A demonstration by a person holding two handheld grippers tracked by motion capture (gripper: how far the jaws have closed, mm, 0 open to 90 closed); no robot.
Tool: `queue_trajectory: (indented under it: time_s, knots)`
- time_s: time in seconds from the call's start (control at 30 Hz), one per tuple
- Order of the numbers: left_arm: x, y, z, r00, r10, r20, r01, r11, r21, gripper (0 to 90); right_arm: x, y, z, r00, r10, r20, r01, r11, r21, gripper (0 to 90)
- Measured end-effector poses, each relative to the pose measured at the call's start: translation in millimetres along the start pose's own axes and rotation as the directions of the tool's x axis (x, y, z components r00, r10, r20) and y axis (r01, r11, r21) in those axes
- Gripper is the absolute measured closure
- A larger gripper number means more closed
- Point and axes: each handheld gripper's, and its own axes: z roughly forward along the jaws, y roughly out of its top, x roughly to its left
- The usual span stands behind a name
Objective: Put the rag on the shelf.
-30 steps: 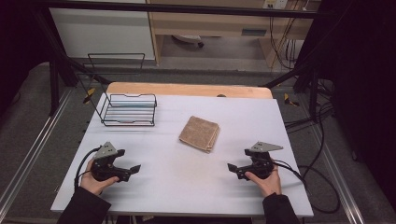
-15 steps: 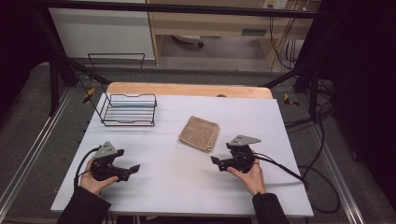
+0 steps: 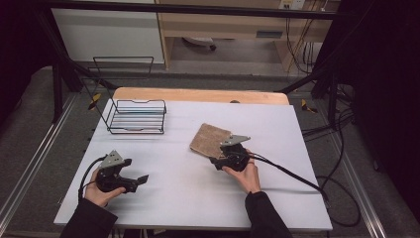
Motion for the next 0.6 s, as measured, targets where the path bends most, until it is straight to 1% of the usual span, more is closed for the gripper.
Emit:
queue_trajectory:
  time_s: [0.07, 0.1, 0.13, 0.17, 0.2, 0.23, 0.27, 0.3, 0.33, 0.37, 0.5, 0.57, 0.6]
  knots:
    - [-0.2, 0.0, 0.1, 1.0, 0.003, 0.001, -0.003, 1.0, 0.002, 5.9, -0.5, 2.5, 6.2, 1.0, -0.009, 0.002, 0.009, 1.0, 0.016, 45.3]
    - [-0.2, 0.1, 0.2, 1.0, 0.003, 0.002, -0.003, 1.0, 0.002, 6.0, -0.9, 4.4, 11.6, 0.9997, -0.026, 0.0, 0.025, 0.999, 0.034, 49.8]
    - [-0.2, 0.1, 0.3, 1.0, 0.004, 0.003, -0.004, 1.0, 0.002, 6.0, -0.9, 4.4, 11.6, 0.9997, -0.026, 0.0, 0.025, 0.999, 0.034, 49.8]
    - [-0.2, 0.0, 0.4, 1.0, 0.004, 0.002, -0.004, 1.0, 0.003, 6.0, -0.4, 5.8, 16.2, 0.9992, -0.04, -0.003, 0.041, 0.998, 0.038, 54.3]
    - [-0.2, 0.0, 0.4, 1.0, 0.004, 0.002, -0.004, 1.0, 0.003, 6.0, -0.4, 5.8, 16.2, 0.9992, -0.04, -0.003, 0.041, 0.998, 0.038, 54.3]
    - [-0.2, 0.0, 0.3, 1.0, 0.005, 0.001, -0.005, 1.0, 0.003, 6.1, -0.9, 5.7, 20.0, 0.9989, -0.047, -0.005, 0.047, 0.998, 0.042, 57.9]
    - [-0.2, 0.0, 0.3, 1.0, 0.005, 0.001, -0.005, 1.0, 0.003, 6.1, -0.9, 5.7, 20.0, 0.9989, -0.047, -0.005, 0.047, 0.998, 0.042, 57.9]
    - [-0.2, 0.1, 0.2, 1.0, 0.005, 0.001, -0.005, 1.0, 0.003, 6.2, -1.5, 4.5, 23.1, 0.9986, -0.054, -0.001, 0.054, 0.998, 0.045, 61.4]
    - [-0.3, 0.1, 0.3, 1.0, 0.004, 0.001, -0.004, 1.0, 0.003, 6.2, -1.5, 4.5, 23.1, 0.9986, -0.054, -0.001, 0.054, 0.998, 0.045, 61.4]
    - [-0.3, 0.1, 0.4, 1.0, 0.005, 0.001, -0.005, 1.0, 0.003, 6.2, -2.1, 3.9, 24.4, 0.9977, -0.067, 0.005, 0.067, 0.997, 0.046, 64.5]
    - [-0.6, 0.2, 0.7, 1.0, 0.008, 0.001, -0.008, 1.0, 0.005, 6.3, -2.2, 3.6, 25.4, 0.9967, -0.081, 0.003, 0.081, 0.996, 0.048, 65.7]
    - [-0.5, 0.2, 0.8, 1.0, 0.006, 0.001, -0.006, 1.0, 0.005, 6.4, -1.1, 2.2, 26.4, 0.9946, -0.103, 0.01, 0.103, 0.994, 0.048, 66.2]
    - [-0.4, 0.2, 0.8, 1.0, 0.005, 0.0, -0.005, 1.0, 0.005, 6.4, -1.1, 2.2, 26.4, 0.9946, -0.103, 0.01, 0.103, 0.994, 0.048, 66.2]
